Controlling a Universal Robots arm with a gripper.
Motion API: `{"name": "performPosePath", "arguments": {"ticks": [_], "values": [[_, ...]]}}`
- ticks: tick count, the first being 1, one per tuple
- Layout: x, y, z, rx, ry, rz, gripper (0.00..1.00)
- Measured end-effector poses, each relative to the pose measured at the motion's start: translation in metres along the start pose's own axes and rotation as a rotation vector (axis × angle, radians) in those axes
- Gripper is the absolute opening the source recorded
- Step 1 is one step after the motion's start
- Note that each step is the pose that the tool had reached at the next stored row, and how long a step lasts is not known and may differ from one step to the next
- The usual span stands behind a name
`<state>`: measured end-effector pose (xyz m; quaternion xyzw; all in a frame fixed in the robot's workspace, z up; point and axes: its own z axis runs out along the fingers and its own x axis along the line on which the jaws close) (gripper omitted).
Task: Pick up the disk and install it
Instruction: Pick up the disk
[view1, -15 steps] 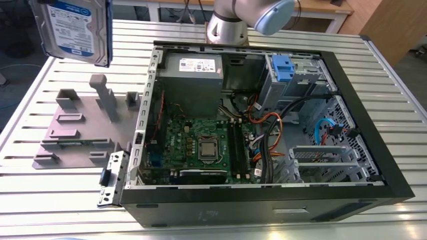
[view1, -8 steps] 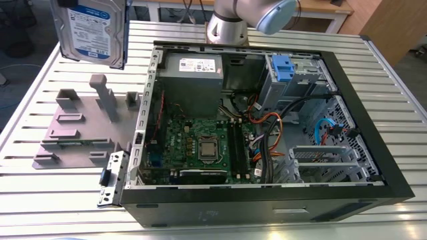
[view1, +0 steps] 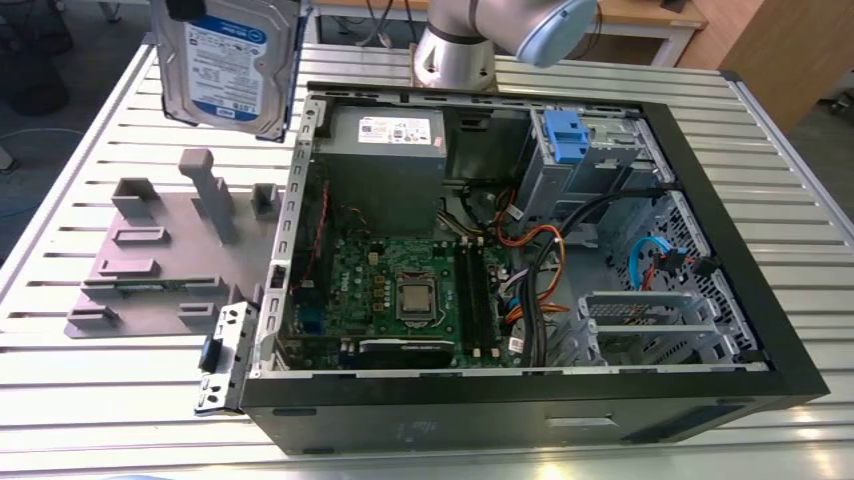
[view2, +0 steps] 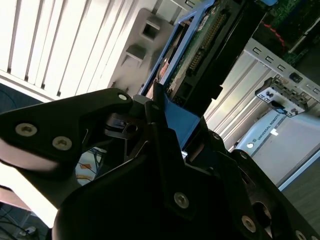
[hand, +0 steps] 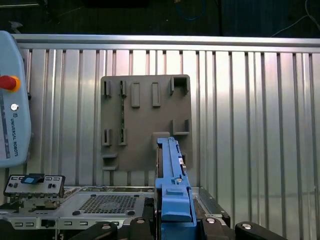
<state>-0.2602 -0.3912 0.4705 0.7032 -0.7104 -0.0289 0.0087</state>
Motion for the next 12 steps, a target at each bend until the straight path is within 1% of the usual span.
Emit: {"name": "performPosePath", "arguments": {"ticks": [3,5,7,9,10,12], "values": [[0.0,-0.0137,-0.0006,-0.0039,0.0001,0.0,0.37],[0.0,-0.0226,-0.0016,-0.008,0.001,0.0,0.37],[0.0,-0.0304,-0.0017,-0.0111,0.0004,0.001,0.37],[0.0001,-0.0329,-0.0022,-0.0112,0.0,0.0,0.37],[0.0001,-0.0329,-0.0039,-0.0101,-0.0011,0.0,0.37],[-0.0002,-0.0324,-0.0134,-0.0113,-0.0002,0.0,0.37]]}}
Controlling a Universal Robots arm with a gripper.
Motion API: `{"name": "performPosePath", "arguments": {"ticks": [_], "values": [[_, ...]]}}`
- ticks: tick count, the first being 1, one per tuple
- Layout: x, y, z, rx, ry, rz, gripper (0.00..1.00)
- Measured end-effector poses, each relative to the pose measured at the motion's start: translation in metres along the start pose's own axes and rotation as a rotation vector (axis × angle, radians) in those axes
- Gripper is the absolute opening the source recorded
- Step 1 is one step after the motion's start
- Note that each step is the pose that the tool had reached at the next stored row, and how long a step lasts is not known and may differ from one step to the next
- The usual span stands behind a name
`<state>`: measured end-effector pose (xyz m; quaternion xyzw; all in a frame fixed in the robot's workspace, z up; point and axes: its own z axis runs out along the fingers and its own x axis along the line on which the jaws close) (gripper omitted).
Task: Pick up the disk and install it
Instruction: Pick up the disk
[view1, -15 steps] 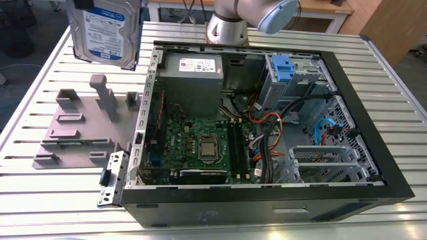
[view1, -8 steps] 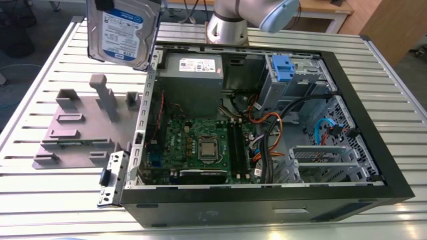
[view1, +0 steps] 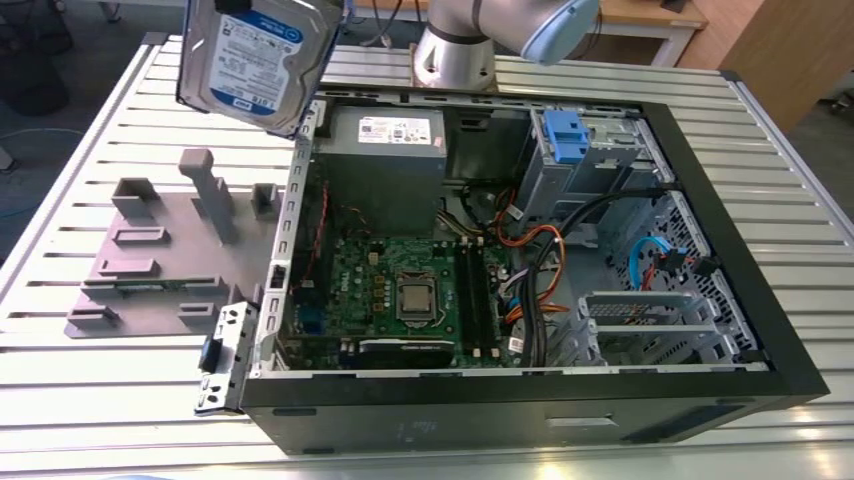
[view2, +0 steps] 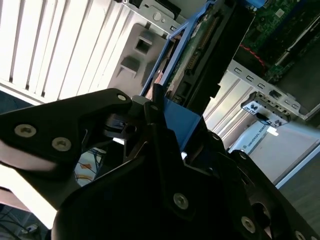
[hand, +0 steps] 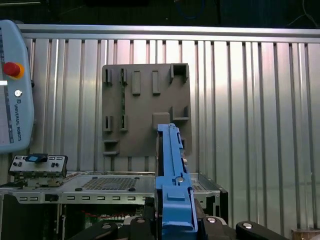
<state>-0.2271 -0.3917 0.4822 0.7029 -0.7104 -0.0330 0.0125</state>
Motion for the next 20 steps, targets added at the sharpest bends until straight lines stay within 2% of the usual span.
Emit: {"name": "performPosePath", "arguments": {"ticks": [3,4,6,9,11,17,20], "values": [[-0.0004,0.0008,-0.0135,-0.0004,0.0004,0.0,0.37],[-0.0005,0.0009,-0.0148,-0.0006,0.0004,0.0,0.37],[0.0006,-0.001,-0.0147,-0.0041,0.0002,0.0,0.37],[0.0031,-0.0082,-0.0135,-0.0186,0.0006,0.001,0.37],[0.0049,-0.0134,-0.0118,-0.0241,0.0007,0.001,0.37],[0.0069,-0.0267,-0.006,-0.0348,0.0007,0.001,0.37],[0.007,-0.0311,-0.0037,-0.0381,0.0007,0.001,0.37]]}}
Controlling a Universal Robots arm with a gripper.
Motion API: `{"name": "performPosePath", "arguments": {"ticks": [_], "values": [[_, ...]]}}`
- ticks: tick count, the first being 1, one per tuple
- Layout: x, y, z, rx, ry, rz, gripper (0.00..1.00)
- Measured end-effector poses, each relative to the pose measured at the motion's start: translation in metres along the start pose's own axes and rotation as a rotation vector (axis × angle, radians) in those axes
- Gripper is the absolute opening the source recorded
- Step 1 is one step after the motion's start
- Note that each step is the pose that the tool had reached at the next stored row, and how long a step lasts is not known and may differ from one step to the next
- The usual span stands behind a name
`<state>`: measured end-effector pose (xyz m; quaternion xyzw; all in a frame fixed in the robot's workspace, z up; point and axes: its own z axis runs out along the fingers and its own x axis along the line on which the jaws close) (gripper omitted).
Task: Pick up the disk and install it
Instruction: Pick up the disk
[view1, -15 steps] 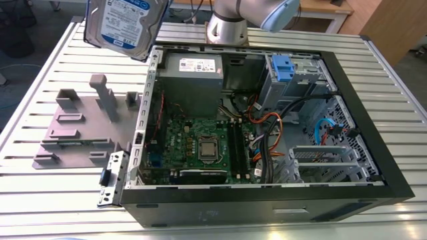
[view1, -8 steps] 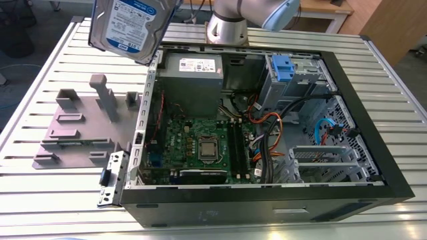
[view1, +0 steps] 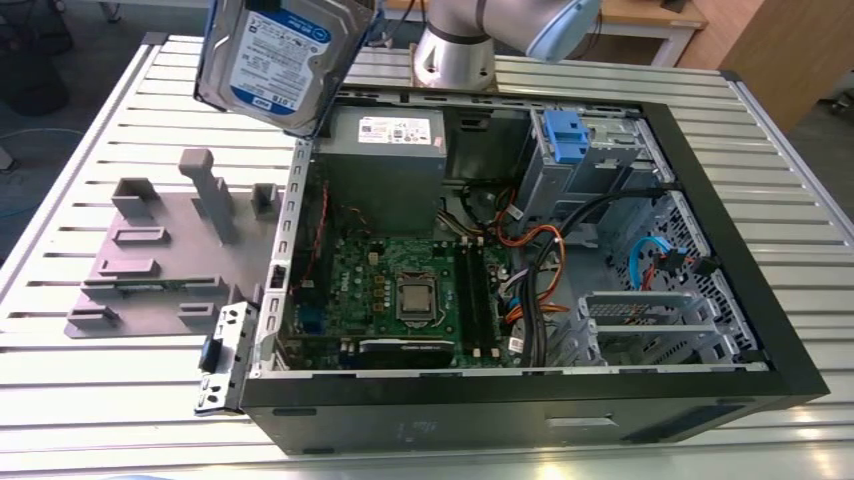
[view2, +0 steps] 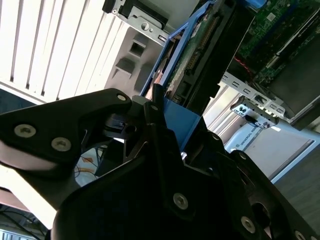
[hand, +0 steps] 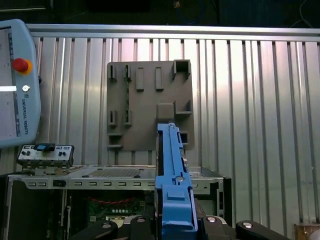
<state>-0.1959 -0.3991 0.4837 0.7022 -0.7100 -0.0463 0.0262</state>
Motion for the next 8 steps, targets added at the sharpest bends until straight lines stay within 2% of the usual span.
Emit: {"name": "performPosePath", "arguments": {"ticks": [8], "values": [[0.0003,-0.0038,0.0079,-0.0041,0.0002,0.0,0.37]]}}
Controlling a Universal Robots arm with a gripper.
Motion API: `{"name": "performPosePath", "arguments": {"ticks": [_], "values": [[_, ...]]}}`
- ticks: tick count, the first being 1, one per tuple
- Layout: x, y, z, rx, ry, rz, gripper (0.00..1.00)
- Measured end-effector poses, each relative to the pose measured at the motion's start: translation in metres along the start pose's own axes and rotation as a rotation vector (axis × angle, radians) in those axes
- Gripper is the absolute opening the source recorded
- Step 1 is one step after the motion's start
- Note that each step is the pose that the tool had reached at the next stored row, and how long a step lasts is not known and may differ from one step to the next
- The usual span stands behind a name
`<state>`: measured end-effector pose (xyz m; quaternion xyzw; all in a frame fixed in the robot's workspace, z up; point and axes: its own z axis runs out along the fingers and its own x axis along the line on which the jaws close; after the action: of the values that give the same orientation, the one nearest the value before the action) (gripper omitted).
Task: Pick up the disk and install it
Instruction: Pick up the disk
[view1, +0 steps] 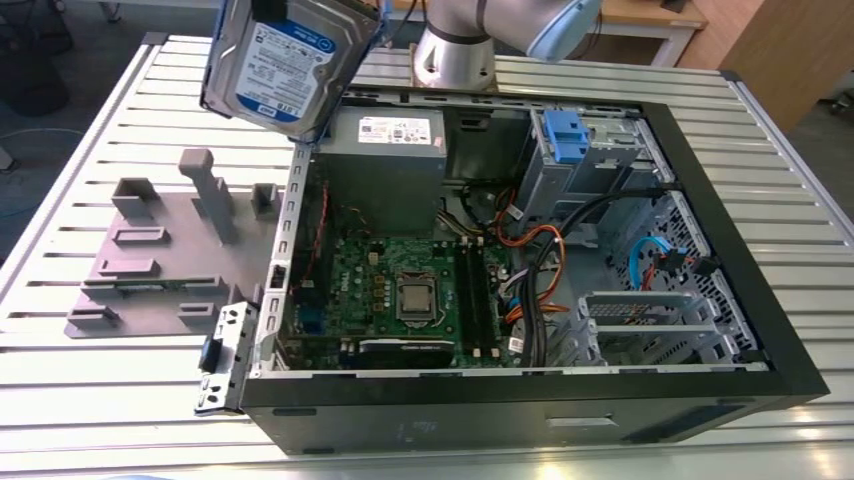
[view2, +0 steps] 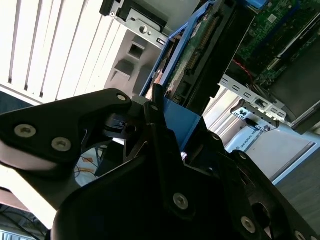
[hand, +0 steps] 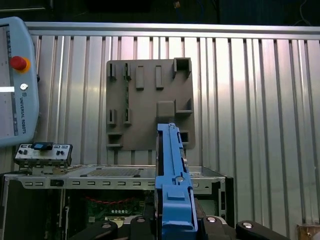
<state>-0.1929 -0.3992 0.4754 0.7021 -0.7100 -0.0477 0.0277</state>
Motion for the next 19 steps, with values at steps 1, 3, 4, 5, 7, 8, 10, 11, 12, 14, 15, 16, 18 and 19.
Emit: {"name": "performPosePath", "arguments": {"ticks": [1,3,4,5,7,8,10,11,12,14,15,16,18,19], "values": [[0.0,-0.0001,0.0009,-0.0001,0.0001,0.0,0.37],[0.0,-0.0004,0.0027,-0.0002,0.0001,0.0,0.37],[0.0001,-0.0003,0.0037,0.0,0.0,0.0,0.37],[0.0002,0.0003,0.0047,0.0,-0.0002,0.0,0.37],[0.0002,0.0039,0.0062,-0.0001,0.0001,0.0,0.37],[0.0003,0.0062,0.007,-0.0001,0.0003,0.0,0.37],[0.0004,0.0112,0.0084,0.0002,0.0005,0.0,0.37],[0.0004,0.0137,0.0091,0.0004,0.0006,0.0,0.37],[0.0005,0.0166,0.0098,0.0005,0.0007,0.0,0.37],[0.0005,0.0228,0.0111,0.0009,0.0009,0.0,0.37],[0.0006,0.0262,0.0118,0.0012,0.0009,0.0,0.37],[0.0007,0.0297,0.0127,0.0014,0.0009,0.0,0.37],[0.0008,0.0368,0.0149,0.0019,0.0008,0.0,0.37],[0.0009,0.0405,0.0162,0.0021,0.0008,0.0,0.37]]}}
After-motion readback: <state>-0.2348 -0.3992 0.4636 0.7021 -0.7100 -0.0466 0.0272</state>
